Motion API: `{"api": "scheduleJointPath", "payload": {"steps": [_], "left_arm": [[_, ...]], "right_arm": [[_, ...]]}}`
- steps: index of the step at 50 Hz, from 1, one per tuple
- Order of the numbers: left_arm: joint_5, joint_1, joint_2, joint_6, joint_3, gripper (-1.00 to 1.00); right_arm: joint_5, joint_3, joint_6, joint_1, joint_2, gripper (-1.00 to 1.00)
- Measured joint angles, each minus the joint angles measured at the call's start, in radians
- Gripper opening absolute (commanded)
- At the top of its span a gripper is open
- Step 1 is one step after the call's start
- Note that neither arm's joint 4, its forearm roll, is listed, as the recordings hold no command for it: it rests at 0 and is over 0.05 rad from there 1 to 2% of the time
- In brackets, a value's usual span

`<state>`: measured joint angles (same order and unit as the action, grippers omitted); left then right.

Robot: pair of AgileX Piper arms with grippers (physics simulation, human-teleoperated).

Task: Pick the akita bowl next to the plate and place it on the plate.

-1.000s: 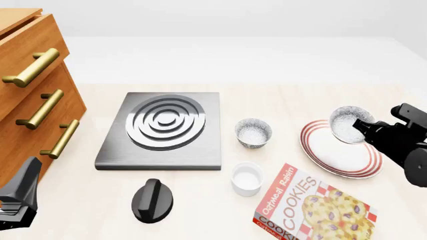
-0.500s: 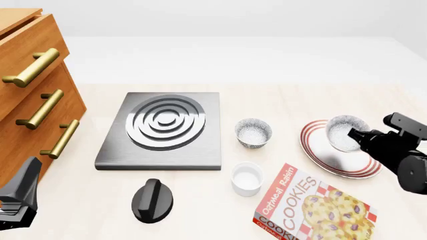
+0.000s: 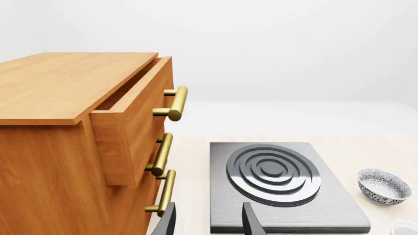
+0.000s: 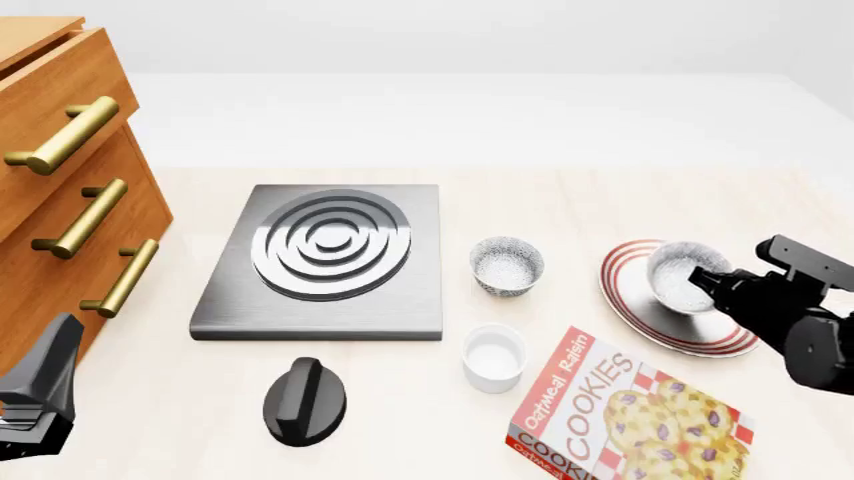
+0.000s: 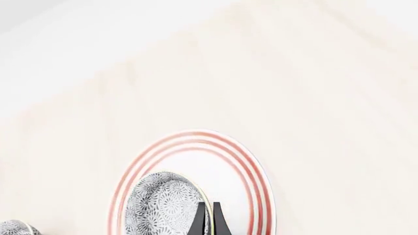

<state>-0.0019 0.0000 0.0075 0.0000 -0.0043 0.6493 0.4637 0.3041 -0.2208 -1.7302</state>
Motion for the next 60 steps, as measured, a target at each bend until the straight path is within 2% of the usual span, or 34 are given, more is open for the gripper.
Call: {"api": "scheduleJointPath", "payload": {"steps": [34, 35, 60], "left_arm": [[0.000, 0.000, 0.000, 0.000, 0.000, 1.00], [0.000, 0.000, 0.000, 0.000, 0.000, 1.00], [0.000, 0.000, 0.000, 0.000, 0.000, 1.00]], "right_arm": [[0.034, 0.009, -0.016, -0.005, -0.048, -1.00], [0.034, 0.009, -0.015, -0.006, -0.049, 1.00], [-0.019, 0.007, 0.018, 0.009, 0.016, 1.00]]}}
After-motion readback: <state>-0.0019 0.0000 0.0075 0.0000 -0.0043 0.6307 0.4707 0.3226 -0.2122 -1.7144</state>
